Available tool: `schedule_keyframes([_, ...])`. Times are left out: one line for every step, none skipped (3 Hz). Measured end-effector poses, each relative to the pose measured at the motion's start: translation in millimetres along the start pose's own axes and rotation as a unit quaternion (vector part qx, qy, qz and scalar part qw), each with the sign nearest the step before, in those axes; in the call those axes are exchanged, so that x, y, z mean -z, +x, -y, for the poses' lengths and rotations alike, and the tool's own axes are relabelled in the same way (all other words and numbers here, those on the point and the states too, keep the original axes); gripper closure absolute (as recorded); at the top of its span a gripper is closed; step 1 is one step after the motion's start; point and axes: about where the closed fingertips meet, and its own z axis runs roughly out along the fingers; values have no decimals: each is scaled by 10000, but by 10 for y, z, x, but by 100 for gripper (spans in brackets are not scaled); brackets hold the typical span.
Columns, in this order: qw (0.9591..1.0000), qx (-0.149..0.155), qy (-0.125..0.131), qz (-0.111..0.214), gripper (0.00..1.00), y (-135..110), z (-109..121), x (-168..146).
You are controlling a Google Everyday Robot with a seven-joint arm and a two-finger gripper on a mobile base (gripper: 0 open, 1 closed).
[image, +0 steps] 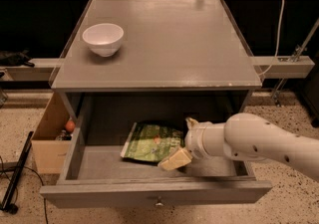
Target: Pick green jalapeno chip bag from top drawer and place on counter
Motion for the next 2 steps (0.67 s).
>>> schedule_keyframes([9999,111,-22,-108,0,45,2,-142])
schedule_keyframes([9998,186,24,-120,0,106,51,-257])
